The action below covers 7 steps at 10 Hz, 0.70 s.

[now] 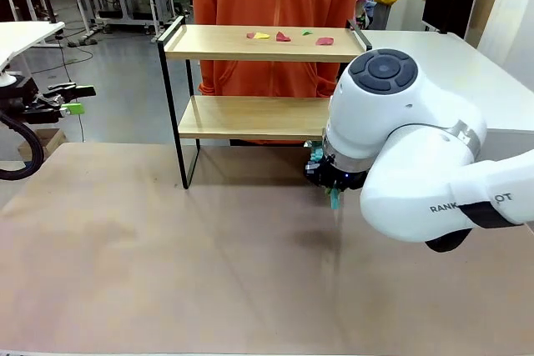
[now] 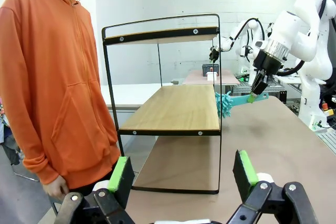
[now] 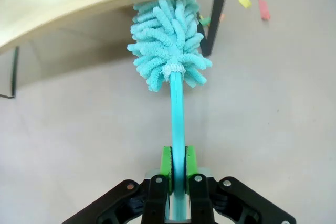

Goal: Clean the shelf.
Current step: Clean the specific section of the Shelf indicated by the human with the Duster.

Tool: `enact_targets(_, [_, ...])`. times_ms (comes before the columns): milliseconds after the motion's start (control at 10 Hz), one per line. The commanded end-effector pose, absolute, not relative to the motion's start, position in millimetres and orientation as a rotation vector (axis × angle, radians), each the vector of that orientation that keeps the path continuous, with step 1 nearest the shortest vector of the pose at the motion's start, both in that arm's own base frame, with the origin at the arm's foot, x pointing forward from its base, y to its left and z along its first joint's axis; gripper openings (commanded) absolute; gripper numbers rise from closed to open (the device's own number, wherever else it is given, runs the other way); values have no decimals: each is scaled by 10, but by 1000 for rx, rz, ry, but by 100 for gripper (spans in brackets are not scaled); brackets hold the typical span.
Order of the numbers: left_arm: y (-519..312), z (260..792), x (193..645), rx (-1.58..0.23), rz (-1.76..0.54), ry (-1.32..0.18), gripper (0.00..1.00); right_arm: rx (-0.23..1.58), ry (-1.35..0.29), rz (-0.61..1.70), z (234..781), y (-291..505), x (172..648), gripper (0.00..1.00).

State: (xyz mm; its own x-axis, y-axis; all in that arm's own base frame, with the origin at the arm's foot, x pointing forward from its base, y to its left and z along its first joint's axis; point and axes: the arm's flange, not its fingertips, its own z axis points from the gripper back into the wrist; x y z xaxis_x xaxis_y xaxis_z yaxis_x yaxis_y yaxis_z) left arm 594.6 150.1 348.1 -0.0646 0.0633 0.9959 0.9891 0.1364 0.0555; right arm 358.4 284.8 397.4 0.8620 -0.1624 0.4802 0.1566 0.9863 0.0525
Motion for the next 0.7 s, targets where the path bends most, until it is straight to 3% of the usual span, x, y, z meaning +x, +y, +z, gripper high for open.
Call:
enact_targets(0, [1491,3516,5921,-1128,-1124,-1364,100,59,-540,-79,4072,2670,3497,13])
enact_targets(600, [1491,3516,5921,-1128,-1124,-1364,100,205,-389,279,4326,2424,3334,13])
